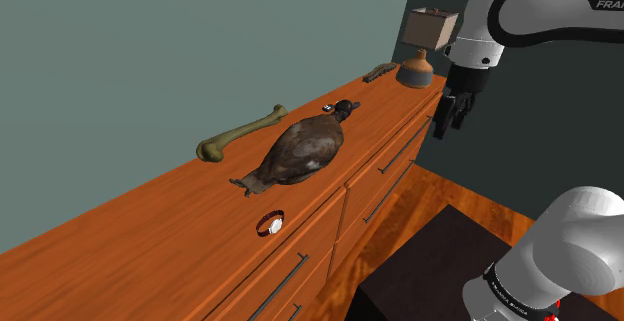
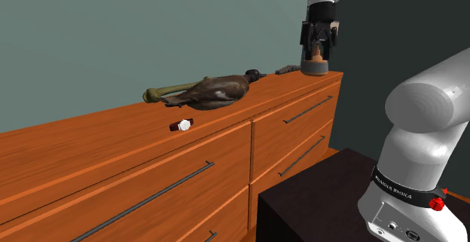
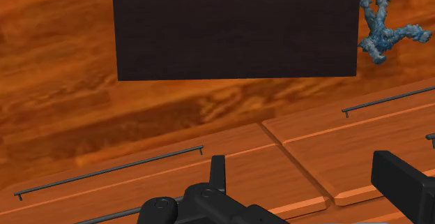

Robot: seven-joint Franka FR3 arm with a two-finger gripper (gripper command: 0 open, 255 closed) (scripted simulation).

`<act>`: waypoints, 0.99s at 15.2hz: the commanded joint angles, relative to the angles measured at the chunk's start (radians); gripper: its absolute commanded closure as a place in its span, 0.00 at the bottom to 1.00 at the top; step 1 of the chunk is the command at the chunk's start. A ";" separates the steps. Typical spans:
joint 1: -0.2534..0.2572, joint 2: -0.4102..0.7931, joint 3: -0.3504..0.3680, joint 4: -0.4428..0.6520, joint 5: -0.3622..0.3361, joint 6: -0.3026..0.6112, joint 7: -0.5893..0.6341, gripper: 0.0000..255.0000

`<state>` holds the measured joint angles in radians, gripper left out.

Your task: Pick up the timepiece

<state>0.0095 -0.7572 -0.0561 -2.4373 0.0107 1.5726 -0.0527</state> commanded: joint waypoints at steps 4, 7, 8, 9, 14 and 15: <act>0.013 -0.010 0.080 -0.033 0.057 0.039 0.124 0.00; 0.027 0.000 0.163 -0.051 0.112 0.084 0.248 0.00; 0.031 0.008 0.191 -0.053 0.129 0.101 0.289 0.00; 0.035 0.019 0.218 -0.053 0.146 0.118 0.330 0.00; 0.045 0.102 0.358 -0.029 0.213 0.211 0.534 0.00; 0.044 0.125 0.386 -0.018 0.222 0.230 0.575 0.00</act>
<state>0.0547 -0.6681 0.2964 -2.4705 0.2213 1.7735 0.4741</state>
